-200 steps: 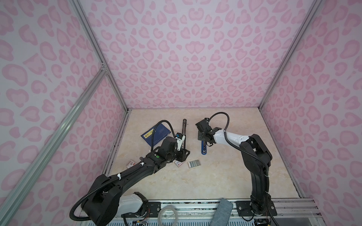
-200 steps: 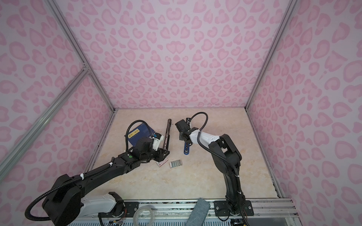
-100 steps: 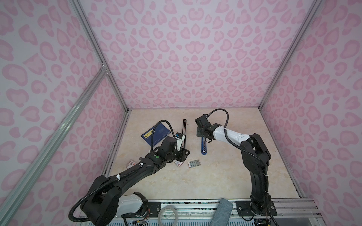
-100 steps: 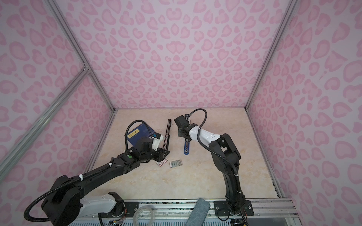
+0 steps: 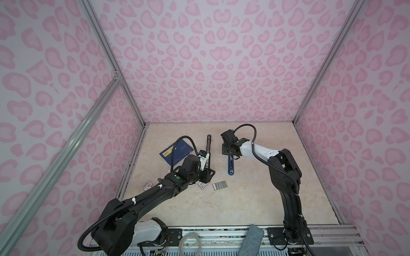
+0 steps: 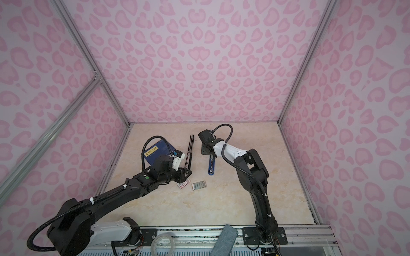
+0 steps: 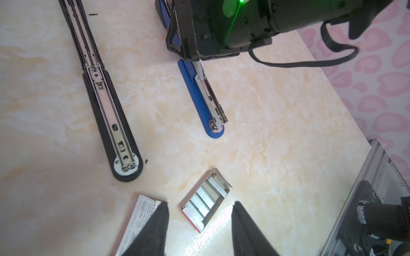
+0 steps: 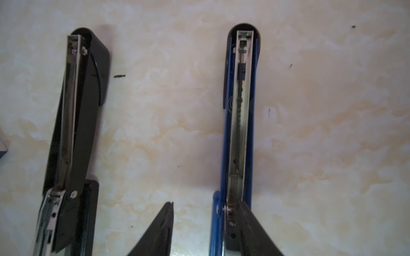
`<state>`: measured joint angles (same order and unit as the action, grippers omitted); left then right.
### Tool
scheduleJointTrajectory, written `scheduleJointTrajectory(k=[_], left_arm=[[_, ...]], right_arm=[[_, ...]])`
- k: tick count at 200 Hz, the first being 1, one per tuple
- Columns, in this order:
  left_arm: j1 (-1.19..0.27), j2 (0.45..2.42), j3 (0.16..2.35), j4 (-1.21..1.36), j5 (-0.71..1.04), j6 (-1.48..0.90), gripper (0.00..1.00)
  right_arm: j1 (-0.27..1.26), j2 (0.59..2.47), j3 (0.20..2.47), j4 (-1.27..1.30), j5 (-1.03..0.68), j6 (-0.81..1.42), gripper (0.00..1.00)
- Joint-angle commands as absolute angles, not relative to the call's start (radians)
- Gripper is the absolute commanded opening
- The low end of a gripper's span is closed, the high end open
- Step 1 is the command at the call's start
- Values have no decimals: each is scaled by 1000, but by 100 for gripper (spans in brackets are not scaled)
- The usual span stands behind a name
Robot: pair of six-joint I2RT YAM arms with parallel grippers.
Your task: Load the staples into the stapler
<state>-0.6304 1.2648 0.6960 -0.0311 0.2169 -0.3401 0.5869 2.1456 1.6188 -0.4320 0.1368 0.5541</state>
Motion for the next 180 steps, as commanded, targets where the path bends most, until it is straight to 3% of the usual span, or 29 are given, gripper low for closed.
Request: scheduleJointTrajectory(k=[1,180], left_arm=[[-630,1266,706,-27,221,-340,49],[-631,1278,701,-19,227,-344,49]], right_arm=[[586,2160,1618,-453,123,545,48],[625,2048,1456,-416,154,555,44]])
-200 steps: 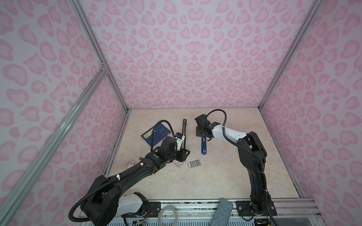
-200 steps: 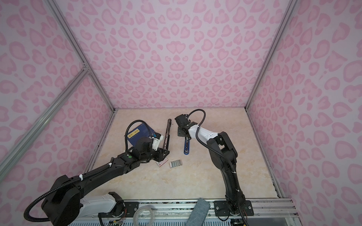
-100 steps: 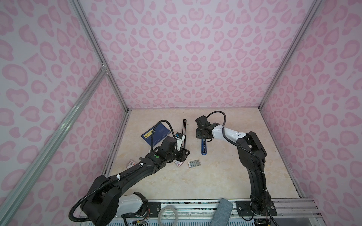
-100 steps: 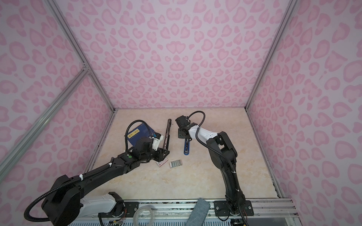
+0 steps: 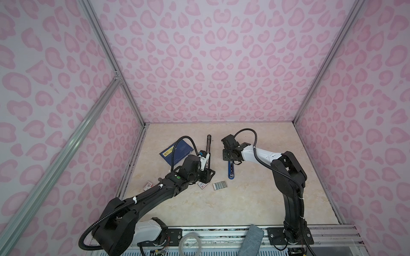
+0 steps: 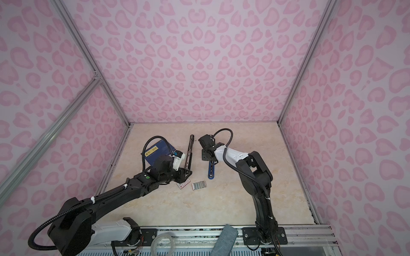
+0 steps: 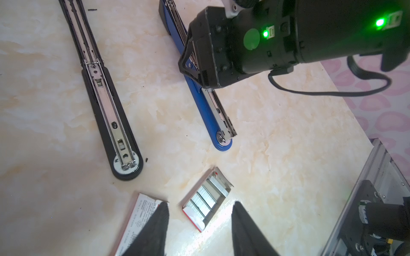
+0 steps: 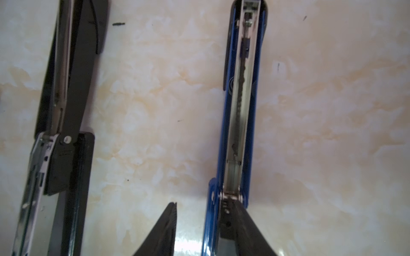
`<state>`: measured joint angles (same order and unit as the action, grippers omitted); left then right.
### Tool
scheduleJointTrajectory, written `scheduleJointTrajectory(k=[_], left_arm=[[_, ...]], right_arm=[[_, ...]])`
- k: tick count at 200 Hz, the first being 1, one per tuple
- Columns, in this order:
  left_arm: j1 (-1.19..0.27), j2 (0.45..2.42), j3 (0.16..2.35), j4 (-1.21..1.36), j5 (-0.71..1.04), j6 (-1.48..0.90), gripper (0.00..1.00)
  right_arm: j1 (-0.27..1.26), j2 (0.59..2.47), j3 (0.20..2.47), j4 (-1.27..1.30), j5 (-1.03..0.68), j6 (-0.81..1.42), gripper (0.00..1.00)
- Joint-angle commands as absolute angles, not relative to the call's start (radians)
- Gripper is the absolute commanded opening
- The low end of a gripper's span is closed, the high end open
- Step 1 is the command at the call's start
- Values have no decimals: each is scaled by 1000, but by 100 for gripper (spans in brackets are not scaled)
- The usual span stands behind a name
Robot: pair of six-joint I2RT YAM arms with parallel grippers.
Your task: Load the staples into the stapler
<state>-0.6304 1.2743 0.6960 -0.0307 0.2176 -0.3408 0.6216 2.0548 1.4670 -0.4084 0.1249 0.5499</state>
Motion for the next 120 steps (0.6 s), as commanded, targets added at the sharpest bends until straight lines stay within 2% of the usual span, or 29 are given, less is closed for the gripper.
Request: scheduleJointTrajectory(k=[1,51,120], left_arm=[[-631,1278,701,-19,227,-344,49],[-630,1279,701,-21,230,-345,49],[-630,1279,700,-21,231,-347,49]], right_arm=[[626,2048,1456,-416,155,555,44],[634,2043,1441,-412,156,552,44],[650,2009,1374,-387,156,571,36]])
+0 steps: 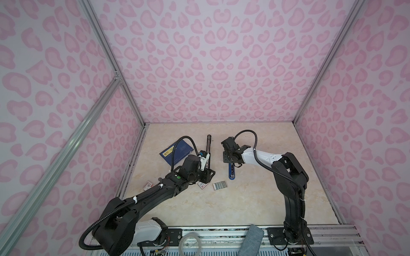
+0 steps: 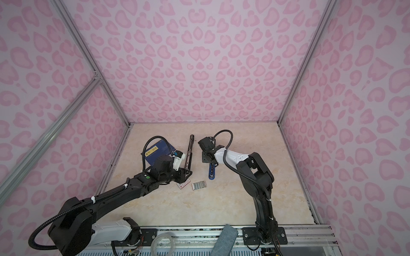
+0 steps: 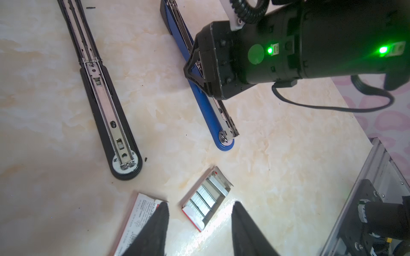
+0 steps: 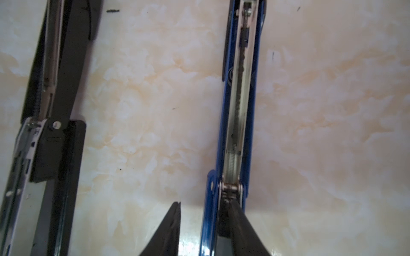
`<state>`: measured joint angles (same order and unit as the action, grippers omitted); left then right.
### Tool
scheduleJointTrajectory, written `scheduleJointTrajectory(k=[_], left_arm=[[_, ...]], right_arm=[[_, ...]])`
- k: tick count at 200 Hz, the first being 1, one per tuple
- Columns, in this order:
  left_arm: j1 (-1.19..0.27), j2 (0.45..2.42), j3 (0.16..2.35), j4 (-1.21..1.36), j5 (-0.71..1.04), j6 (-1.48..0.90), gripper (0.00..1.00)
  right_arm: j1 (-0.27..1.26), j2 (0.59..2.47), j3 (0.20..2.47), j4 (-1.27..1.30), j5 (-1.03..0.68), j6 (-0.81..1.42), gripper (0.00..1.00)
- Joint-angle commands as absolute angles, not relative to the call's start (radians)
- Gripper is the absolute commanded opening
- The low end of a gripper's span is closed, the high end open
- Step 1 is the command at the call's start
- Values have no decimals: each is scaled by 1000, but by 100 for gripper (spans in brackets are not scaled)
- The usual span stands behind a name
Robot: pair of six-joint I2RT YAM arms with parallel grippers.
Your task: Load the staples into the stapler
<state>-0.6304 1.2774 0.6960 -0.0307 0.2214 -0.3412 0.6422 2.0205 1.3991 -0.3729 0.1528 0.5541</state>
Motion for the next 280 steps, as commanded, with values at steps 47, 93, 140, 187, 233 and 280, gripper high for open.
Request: scheduleJointTrajectory(k=[47,93,140,187,233,280], left_arm=[[-631,1284,701,-18,234,-346,49],[-630,1285,701,-18,236,-347,49],[-630,1276,699,-23,232,-347,49],[-631,1279,701,-22,230,-347,49],[-630,1287,703,-17,235,-348,49],[-630,1290,703,-17,236,-348,49]], right_arm=[[658,1980,1335,-374,152,578,33],[657,1983,1359,-383,172,566,40],[654,2018,1394,-402,163,563,39],[664,1993,1348,-396,152,577,36],[681,1939,1272,-389,140,601,36],[730,1873,1173,-380,130,632,36]])
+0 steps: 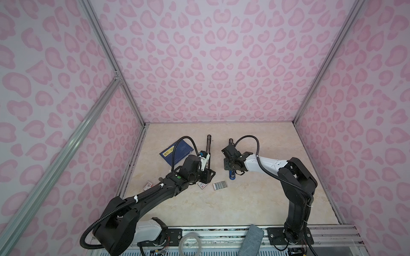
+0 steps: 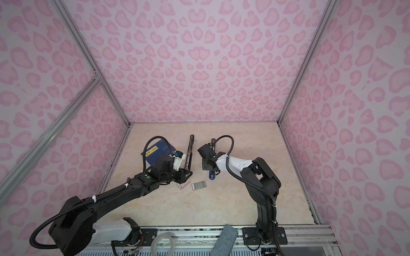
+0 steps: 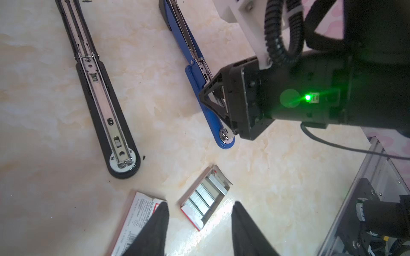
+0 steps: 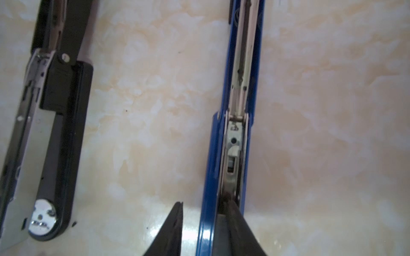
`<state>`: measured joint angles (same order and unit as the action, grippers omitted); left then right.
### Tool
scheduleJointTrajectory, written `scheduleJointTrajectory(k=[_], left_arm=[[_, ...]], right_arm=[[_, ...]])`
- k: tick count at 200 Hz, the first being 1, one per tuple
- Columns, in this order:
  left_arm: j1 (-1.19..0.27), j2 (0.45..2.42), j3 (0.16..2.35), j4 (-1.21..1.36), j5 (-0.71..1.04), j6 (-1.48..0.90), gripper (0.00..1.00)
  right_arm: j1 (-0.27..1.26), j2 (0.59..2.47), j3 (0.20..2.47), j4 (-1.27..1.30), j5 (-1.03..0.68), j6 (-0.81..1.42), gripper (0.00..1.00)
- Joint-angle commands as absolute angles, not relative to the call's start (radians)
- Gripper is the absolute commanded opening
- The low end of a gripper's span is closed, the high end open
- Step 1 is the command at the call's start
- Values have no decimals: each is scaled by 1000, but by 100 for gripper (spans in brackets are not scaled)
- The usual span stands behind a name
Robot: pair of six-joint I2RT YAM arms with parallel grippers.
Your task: Load the staples into the stapler
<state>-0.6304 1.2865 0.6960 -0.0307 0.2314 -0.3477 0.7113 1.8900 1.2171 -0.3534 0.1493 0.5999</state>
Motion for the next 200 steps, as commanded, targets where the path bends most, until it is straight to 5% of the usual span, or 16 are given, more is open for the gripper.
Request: scheduleJointTrajectory(k=[1,134,200], left_arm=[[-630,1290,703,-18,236,-348,49],[-630,1291,710,-30,205,-367,50],[-632,1420,857,-144,204,-474,58]], right_arm=[[731,1872,1171,-380,130,632,36],[790,1697,1048,-382,135,678,40],[688,1469,918,-352,132,647,45]])
